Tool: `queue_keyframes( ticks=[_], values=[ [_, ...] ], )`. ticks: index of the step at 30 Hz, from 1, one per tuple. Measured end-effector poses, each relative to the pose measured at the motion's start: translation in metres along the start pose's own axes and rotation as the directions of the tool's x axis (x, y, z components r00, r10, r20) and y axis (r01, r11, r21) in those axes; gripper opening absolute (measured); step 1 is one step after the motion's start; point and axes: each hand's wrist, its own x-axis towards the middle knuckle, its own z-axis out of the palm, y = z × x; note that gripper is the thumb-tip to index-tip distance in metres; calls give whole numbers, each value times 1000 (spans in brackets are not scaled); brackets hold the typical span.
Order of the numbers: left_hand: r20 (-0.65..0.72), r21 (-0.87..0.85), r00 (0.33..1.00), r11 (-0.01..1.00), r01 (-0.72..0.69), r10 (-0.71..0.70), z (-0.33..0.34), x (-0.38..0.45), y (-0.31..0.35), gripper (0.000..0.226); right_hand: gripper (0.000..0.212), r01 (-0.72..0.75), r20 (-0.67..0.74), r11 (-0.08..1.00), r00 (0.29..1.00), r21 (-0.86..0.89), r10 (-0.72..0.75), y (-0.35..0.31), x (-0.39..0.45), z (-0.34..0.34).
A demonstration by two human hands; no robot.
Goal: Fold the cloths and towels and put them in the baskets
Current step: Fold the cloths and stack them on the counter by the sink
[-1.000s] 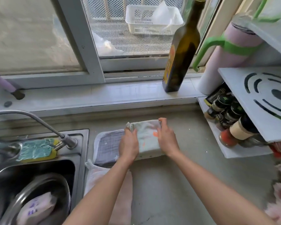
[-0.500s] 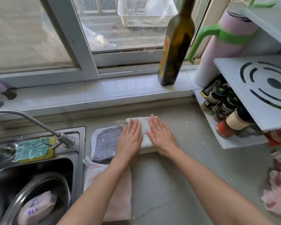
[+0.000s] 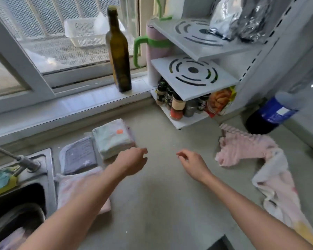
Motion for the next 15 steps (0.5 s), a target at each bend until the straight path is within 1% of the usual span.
queue_keyframes(
  ticks=[2,4,7,8,10,12,14,15],
  values=[
    [39,8,997,998,-59,59,9,6,29,35,20,-37,-73,996,997,-81,31,27,-8,-36],
    [66,15,992,994,-108,107,15,14,60,36,23,-40,-84,972,996,-232,21,51,-13,-69],
    [78,26,985,987,-157,155,22,23,100,37,27,-4,58,872,998,-490,38,80,-12,-106],
    [77,28,985,987,-160,157,24,26,112,36,27,39,110,838,994,-545,25,87,-10,-115],
    [67,6,983,986,-169,168,28,31,130,35,29,164,207,778,977,-607,-44,100,-4,-127],
    [59,-12,981,983,-185,185,33,34,143,34,37,291,311,668,946,-685,-94,111,5,-135],
    [60,-28,980,982,-189,190,38,34,150,34,41,393,407,496,910,-774,-86,120,14,-137],
    [61,-48,980,981,-186,188,41,32,152,33,40,421,429,420,900,-804,-79,123,18,-137]
  ],
)
